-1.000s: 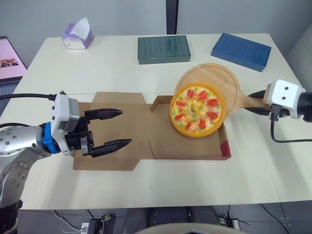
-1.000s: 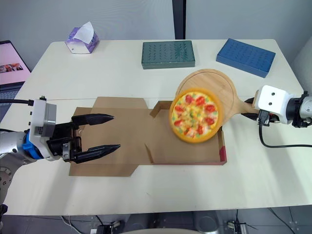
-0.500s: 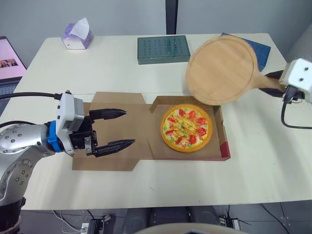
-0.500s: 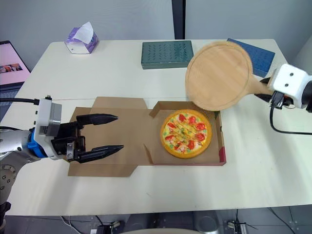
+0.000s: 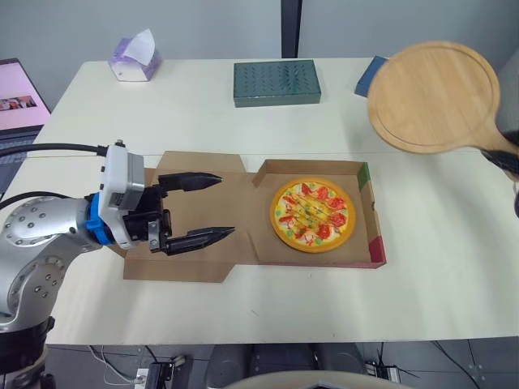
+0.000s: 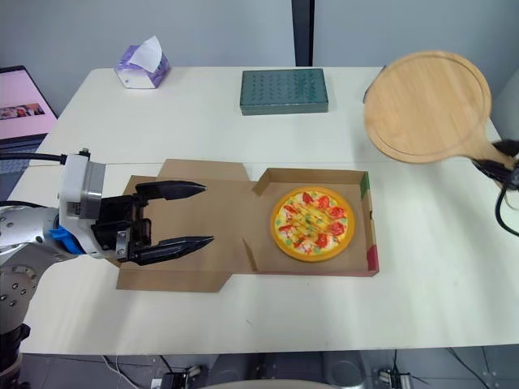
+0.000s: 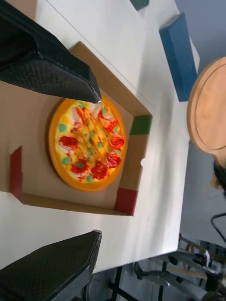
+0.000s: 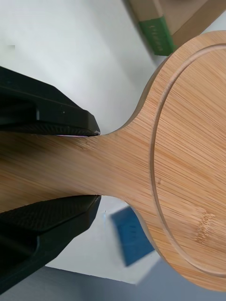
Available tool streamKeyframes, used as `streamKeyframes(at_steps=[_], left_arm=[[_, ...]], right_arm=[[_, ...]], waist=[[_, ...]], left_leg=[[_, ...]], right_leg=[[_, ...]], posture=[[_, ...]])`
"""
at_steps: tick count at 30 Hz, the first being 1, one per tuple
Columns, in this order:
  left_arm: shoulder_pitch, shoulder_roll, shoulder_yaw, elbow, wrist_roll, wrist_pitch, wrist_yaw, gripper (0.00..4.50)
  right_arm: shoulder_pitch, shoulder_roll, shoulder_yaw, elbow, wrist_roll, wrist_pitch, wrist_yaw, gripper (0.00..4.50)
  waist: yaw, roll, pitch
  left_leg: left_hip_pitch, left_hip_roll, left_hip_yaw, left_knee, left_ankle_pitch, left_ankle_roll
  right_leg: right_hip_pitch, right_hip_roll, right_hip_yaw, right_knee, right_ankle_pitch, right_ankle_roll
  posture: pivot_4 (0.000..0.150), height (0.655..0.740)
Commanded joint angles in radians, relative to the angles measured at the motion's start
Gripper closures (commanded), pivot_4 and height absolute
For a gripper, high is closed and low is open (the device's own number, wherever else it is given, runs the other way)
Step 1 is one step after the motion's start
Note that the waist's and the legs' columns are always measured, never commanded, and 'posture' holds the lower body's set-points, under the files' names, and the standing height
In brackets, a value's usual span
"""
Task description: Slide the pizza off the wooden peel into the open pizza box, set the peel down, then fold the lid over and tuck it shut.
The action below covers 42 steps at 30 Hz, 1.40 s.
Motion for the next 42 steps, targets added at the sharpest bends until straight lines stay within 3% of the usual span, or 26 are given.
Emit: streamKeyframes(at_steps=[1,4,10,29,37,42], left_arm=[[-0.035,-0.014,-0.01,-0.009,-0.024,-0.002,0.003,0.0],[-0.06,-0.013,-0.024,-0.022,-0.046,0.01,-0.013,0.0],[-0.102,-0.011,-0.064,-0.059,-0.073,0.02,-0.034,0.0],[-0.189,-0.055,-0.116,-0.067,-0.104,0.045,-0.01,0.0],[-0.197,-0.051,-0.113,-0.024,-0.059,0.039,0.01,0.0],[-0.191,-0.042,-0.106,-0.02,-0.046,0.036,-0.002,0.0]], right_arm=[[0.094,0.047,-0.121,-0.069,0.043,0.045,-0.03,2.91],[0.199,0.101,-0.159,-0.094,0.047,0.058,-0.05,2.91],[0.257,0.161,-0.162,-0.078,0.071,0.154,-0.129,2.91],[0.213,0.213,-0.056,0.027,0.115,0.315,-0.27,2.91],[0.256,0.212,-0.106,0.005,0.164,0.349,-0.263,0.17],[0.296,0.196,-0.148,-0.037,0.209,0.357,-0.236,0.04]], waist=[[0.002,0.0,0.0],[0.001,0.001,0.0],[-0.005,0.002,-0.001],[0.0,0.002,-0.001],[0.002,0.002,-0.001],[0.001,0.002,-0.001]], left_leg=[[0.0,0.0,0.0,0.0,0.0,0.0],[0.0,0.0,0.001,0.001,0.0,0.0],[0.002,0.0,0.002,0.002,0.0,0.0],[0.002,-0.001,0.001,0.004,0.0,0.0],[0.002,-0.001,0.001,0.004,0.0,0.0],[0.002,-0.001,0.0,0.005,0.0,0.0]], right_leg=[[0.0,0.0,0.0,0.0,0.0,0.0],[0.0,0.0,0.001,0.001,0.0,0.0],[0.001,0.0,0.002,0.002,0.0,0.0],[0.003,0.0,0.002,0.003,0.0,0.0],[0.003,0.0,0.002,0.003,0.0,0.0],[0.003,0.0,0.001,0.003,0.0,0.001]], posture=[[0.15,0.74],[0.15,0.74],[0.15,0.74],[0.15,0.74],[0.15,0.74],[0.15,0.74]])
